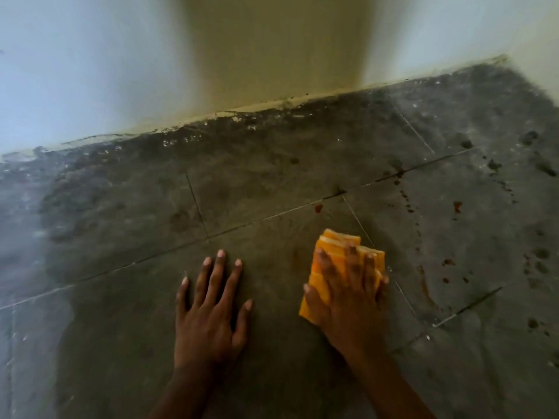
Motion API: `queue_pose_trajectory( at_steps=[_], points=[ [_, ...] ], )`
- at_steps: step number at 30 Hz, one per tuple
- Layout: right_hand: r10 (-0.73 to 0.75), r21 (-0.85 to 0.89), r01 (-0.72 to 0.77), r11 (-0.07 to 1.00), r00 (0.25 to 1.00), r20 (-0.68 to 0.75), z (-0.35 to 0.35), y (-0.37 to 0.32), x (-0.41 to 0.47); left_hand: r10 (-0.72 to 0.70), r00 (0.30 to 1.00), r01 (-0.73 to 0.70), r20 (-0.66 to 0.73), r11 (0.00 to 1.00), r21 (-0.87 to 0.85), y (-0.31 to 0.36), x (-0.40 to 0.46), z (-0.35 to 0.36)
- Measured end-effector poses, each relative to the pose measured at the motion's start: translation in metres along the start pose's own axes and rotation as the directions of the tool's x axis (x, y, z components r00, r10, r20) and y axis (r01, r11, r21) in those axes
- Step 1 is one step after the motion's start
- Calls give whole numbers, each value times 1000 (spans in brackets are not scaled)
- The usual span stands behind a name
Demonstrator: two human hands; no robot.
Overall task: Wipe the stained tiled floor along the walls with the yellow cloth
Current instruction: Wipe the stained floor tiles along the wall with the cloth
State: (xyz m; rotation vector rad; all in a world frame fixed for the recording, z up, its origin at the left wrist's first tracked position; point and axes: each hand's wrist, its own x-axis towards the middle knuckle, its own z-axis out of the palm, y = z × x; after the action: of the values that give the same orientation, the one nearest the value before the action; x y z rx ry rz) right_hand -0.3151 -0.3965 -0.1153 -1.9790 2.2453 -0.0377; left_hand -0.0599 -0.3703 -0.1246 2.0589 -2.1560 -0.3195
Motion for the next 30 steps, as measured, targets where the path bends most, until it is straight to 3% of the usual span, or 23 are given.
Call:
queue_pose_trajectory(
  at_steps=[3,5,7,9,12,14,18,20,21,23,25,26,28,30],
  points=[
    [329,87,-324,942,943,-54,-3,-5,51,2,1000,-2,-8,1000,0,1,2,2],
    [441,195,-425,884,896,-49,-1,-38,101,2,1000,-2,-12,1000,4,0,1,5],
    [364,203,-346,916,929,-63,0,-74,132,-5,1000,5,-20,1000,15,0,1,4],
    [153,136,-141,981,985,-80,3,-91,128,-13,1000,13,-17,1000,9,1,2,2],
    [-95,20,95,995,995,-32,-1,-73,74,-17,1000,17,3,1000,-9,2,1,-1],
    [-87,-34,87,996,996,10,-3,-42,45,-15,1000,15,12,1000,-11,1,2,-2],
    [259,66,-255,965,964,-64,-4,-35,87,-12,1000,12,13,1000,-2,2,3,0],
    [320,153,-308,939,946,-59,-2,-62,118,-10,1000,10,19,1000,1,1,2,0],
    [274,143,-262,954,960,-66,-1,-73,124,-14,1000,14,16,1000,-2,1,2,1],
    [38,50,-35,998,996,-77,4,-82,105,-19,1000,19,10,1000,-3,2,3,-1],
    [-209,-65,205,976,977,-48,3,-61,58,-19,1000,20,16,1000,-6,4,1,-3],
    [-262,-84,260,962,965,-15,2,-43,39,-18,1000,18,21,1000,-9,3,1,-4],
    [-212,-67,211,975,977,-4,0,-5,29,-6,1000,7,30,1000,-14,2,2,-5],
    [-26,-35,24,999,998,-54,0,3,51,-4,1000,4,18,1000,-19,2,1,-2]
  ],
)
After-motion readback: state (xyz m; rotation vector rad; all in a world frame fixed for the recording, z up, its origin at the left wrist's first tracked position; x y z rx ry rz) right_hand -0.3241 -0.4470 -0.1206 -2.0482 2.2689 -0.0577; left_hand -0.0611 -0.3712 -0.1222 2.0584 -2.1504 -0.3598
